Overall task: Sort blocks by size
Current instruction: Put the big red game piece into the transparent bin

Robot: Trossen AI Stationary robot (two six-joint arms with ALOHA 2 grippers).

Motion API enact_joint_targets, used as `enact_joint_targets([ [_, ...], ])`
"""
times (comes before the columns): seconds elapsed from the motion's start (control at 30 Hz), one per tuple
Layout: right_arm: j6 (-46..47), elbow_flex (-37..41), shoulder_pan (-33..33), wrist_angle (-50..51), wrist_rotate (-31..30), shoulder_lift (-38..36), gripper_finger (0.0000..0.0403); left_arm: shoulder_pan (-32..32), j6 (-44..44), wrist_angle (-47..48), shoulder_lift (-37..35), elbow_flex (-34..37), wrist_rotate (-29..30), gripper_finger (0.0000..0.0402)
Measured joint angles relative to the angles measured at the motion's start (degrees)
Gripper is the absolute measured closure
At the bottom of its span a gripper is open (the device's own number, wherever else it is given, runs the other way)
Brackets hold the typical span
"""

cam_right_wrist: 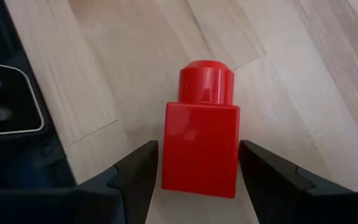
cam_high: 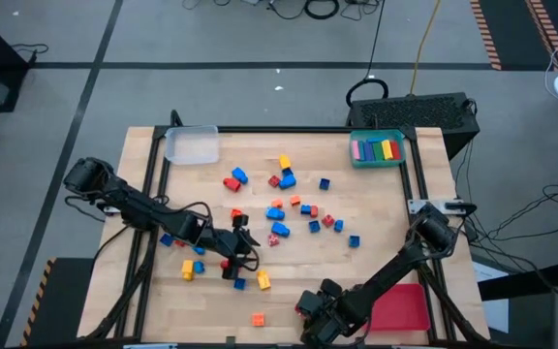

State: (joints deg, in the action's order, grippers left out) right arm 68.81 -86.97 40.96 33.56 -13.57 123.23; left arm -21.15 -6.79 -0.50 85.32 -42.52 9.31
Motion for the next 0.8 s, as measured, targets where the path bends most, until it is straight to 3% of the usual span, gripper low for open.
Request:
enact_joint_targets([
  [0.17, -1.3, 0.0, -0.1, 0.5, -0.7, 0.2, 0.0207, -0.3, 1.1, -4.5, 3.9, 0.0, -2.4, 0.0198],
  [0.37, -5.8, 0.1, -0.5, 0.0, -3.0, 0.1, 0.0296, -2.0, 7.4, -12.6, 8.6, 0.0, -4.5, 0.0198],
  [0.53, -10.4, 0.1, -1.7, -1.5, -7.7, 0.1, 0.0296, -2.7, 9.2, -19.0, 9.4, 0.0, -4.6, 0.0198],
  [0.8, -17.8, 0.1, -5.3, -2.1, -15.7, -1.0, 0.0292, -2.7, 8.7, -20.8, 9.5, 0.0, -8.5, 0.019],
])
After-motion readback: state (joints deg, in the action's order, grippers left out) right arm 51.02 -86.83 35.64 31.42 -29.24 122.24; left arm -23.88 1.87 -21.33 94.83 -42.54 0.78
